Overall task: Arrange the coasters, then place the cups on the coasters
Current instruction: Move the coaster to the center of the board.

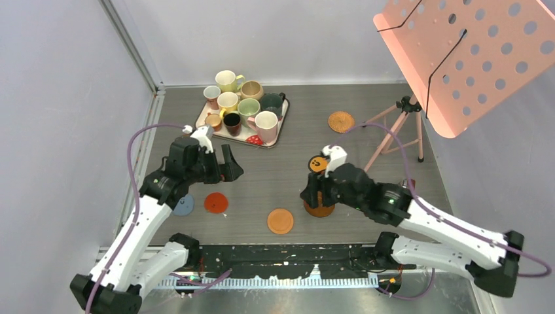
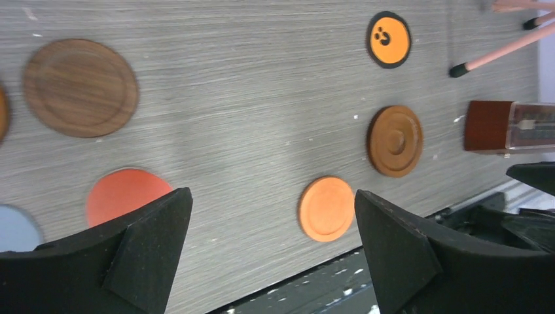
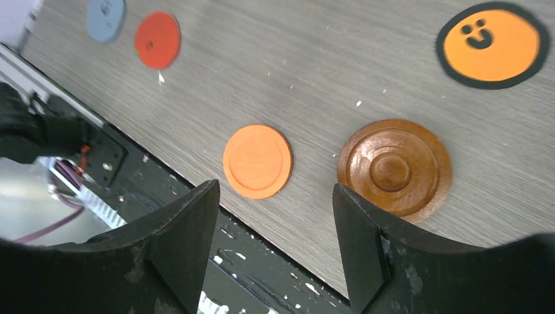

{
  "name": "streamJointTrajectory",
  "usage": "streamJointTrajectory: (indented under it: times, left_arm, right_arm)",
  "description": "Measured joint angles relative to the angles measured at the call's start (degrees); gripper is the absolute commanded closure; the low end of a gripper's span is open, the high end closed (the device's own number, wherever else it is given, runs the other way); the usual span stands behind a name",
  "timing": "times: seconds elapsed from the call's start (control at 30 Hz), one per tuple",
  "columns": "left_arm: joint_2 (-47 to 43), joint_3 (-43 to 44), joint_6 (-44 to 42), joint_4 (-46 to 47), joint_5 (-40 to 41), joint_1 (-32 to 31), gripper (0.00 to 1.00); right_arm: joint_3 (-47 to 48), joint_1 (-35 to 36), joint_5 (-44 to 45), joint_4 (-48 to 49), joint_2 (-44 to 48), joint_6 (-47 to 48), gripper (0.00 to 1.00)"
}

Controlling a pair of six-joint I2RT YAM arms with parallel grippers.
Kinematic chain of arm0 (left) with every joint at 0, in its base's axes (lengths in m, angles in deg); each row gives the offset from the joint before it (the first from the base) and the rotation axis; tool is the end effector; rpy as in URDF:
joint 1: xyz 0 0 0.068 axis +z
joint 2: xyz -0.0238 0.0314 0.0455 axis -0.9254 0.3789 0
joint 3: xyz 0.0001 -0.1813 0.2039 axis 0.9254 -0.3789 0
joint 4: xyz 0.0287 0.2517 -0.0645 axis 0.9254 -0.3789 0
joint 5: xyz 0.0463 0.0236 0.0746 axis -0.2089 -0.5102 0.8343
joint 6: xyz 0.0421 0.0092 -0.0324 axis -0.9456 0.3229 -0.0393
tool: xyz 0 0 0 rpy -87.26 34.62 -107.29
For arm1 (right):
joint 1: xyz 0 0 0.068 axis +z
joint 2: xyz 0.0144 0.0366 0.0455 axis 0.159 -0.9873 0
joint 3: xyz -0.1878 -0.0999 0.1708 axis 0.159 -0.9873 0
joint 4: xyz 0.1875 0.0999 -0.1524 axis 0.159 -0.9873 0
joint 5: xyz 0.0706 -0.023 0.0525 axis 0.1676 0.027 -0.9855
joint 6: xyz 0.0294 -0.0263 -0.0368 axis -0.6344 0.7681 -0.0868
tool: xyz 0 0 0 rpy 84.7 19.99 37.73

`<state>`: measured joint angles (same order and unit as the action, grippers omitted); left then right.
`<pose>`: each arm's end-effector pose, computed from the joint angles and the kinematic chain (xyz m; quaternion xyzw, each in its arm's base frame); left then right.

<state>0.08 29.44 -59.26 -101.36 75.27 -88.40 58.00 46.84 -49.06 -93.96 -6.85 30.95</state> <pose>0.1679 -0.0703 0.3131 -0.0288 0.8974 -0.2588 0.3562 0.1042 0.1430 0.3086 -0.1514 0.8633 0.2689 0.3993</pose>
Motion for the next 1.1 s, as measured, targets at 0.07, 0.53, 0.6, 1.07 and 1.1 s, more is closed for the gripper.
streamJointTrajectory:
  times: [0.07, 0.53, 0.6, 1.07, 1.1]
  left_arm:
    - [-2.58, 0.00, -1.79, -1.95, 2.21, -0.02, 0.01]
    - [-10.12, 1.73, -11.02, -13.84, 23.12, 0.00, 0.01]
    - [-11.13, 1.16, -11.78, -14.10, 24.61, 0.00, 0.01]
    - [-20.92, -0.79, -13.38, -14.32, 33.24, 0.00, 0.01]
    - [-21.05, -0.90, -13.42, -14.32, 33.64, 0.00, 0.01]
  right_arm:
    - [0.00, 3.32, 1.46, 1.38, -4.00, -0.33, 0.28]
    - [-0.04, 11.02, 4.35, 12.57, -30.03, -1.81, 0.35]
    - [0.02, 11.02, 4.37, 14.12, -33.18, -1.92, 0.36]
    - [1.20, 11.02, 2.60, 18.32, -44.74, -2.82, 0.55]
    - [1.46, 11.04, 2.51, 18.88, -45.05, -2.89, 0.57]
